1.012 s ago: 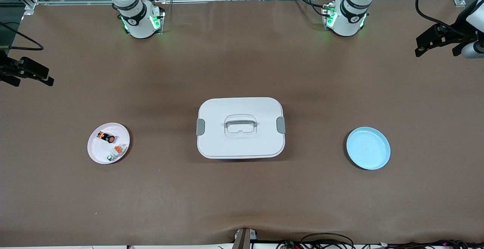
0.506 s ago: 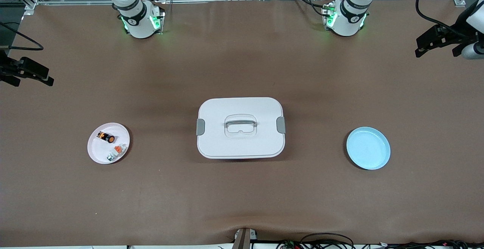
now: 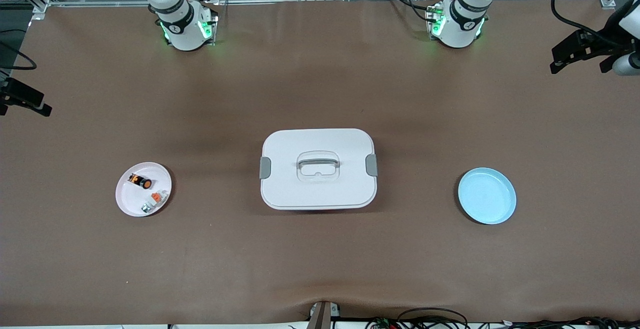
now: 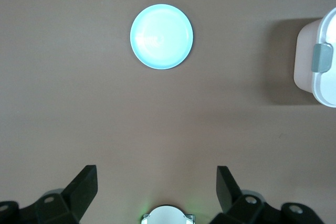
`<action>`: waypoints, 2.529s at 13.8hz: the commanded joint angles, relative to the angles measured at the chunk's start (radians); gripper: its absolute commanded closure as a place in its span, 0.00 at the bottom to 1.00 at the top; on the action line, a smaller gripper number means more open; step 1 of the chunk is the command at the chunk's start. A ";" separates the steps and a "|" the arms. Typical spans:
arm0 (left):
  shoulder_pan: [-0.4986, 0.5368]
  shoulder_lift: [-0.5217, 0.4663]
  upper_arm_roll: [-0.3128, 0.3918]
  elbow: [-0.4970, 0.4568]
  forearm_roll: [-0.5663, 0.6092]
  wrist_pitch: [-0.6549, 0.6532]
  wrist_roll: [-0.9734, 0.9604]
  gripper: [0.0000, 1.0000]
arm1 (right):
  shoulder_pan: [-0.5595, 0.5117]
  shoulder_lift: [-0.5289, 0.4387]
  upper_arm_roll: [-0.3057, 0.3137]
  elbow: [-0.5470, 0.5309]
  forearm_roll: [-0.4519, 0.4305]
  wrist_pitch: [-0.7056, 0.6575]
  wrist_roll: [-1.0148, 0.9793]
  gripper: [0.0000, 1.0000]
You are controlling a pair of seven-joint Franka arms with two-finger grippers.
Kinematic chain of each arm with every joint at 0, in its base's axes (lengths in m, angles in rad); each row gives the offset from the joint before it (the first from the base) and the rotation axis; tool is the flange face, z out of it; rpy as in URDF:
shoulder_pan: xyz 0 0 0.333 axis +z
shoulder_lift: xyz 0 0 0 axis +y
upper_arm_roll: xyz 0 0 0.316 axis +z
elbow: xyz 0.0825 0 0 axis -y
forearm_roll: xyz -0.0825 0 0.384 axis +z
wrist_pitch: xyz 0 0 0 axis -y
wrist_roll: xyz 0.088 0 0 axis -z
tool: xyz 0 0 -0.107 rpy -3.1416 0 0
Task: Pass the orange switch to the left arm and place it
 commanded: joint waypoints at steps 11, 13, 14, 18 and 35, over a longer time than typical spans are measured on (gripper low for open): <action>-0.007 0.042 -0.025 0.029 0.013 0.006 0.002 0.00 | -0.145 0.047 0.007 -0.337 0.155 0.362 0.035 0.00; -0.001 0.047 -0.025 0.029 0.013 0.017 0.003 0.00 | -0.150 0.075 0.007 -0.365 0.174 0.396 0.066 0.00; 0.002 0.044 -0.023 0.029 0.013 0.017 0.002 0.00 | -0.167 0.096 0.007 -0.368 0.199 0.403 0.069 0.00; 0.016 0.036 -0.016 0.023 0.013 0.002 0.005 0.00 | -0.187 0.150 0.007 -0.424 0.247 0.510 0.068 0.00; 0.067 0.060 -0.016 0.015 0.011 -0.021 0.002 0.00 | -0.118 0.402 0.014 -0.492 0.248 0.853 0.069 0.00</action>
